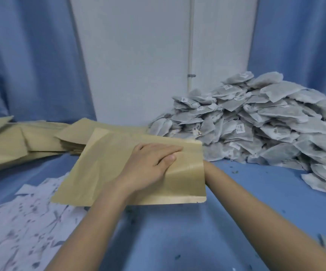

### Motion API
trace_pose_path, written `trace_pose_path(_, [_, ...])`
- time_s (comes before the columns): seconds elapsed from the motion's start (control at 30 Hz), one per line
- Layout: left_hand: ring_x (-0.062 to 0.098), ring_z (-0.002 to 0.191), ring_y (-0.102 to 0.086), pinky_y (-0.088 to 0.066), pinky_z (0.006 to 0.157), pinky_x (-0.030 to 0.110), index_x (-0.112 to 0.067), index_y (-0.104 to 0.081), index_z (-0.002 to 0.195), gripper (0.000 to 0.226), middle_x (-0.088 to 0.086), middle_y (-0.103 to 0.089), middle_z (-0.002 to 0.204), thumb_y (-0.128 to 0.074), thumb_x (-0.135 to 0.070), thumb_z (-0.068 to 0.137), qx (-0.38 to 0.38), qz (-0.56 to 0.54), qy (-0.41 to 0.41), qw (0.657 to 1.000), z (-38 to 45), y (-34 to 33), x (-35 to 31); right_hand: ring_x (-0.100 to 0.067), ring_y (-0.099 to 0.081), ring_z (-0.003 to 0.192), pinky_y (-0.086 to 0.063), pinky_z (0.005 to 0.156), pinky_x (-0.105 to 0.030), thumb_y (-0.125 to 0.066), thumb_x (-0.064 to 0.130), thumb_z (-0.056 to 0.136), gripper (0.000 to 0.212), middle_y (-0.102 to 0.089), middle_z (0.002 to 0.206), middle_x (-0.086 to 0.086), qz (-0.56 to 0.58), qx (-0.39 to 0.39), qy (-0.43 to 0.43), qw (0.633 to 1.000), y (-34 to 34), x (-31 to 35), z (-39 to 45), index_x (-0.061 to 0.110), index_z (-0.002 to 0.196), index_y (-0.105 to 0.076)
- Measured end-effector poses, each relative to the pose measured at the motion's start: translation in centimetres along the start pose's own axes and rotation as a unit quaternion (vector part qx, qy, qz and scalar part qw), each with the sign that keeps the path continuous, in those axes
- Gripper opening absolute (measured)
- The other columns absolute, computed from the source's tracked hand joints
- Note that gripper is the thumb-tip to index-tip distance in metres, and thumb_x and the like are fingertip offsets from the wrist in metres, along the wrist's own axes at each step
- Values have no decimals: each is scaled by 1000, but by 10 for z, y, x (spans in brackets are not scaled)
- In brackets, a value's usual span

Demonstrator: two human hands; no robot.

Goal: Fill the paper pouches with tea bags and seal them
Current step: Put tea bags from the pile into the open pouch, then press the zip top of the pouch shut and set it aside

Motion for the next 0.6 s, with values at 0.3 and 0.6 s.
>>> trace_pose_path(0.3, [-2, 103, -56, -38, 93, 15, -25, -70, 112, 24, -18, -65, 111, -56, -18, 94, -125, -64, 151, 979, -107, 77, 146, -8, -29, 58, -35, 48, -13, -27, 4, 100, 39, -30, 67, -2, 159, 175, -16, 971, -169, 110, 38, 14, 63, -36])
trace_pose_path(0.6, [-27, 98, -48, -32, 77, -5, -53, -63, 96, 30, -49, -56, 92, -54, -24, 95, -133, -165, 260, 942, -158, 86, 254, 1, -41, 67, -36, 59, -2, -47, -1, 93, 13, -51, 80, 6, 86, 103, 166, 977, -221, 165, 72, 7, 94, -57])
Point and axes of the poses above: each hand's wrist, its own z-axis towards the middle knuckle, its own y-axis out of the back of the hand, x = y × z, the point moved 10 cm from there along z, towards the middle knuckle
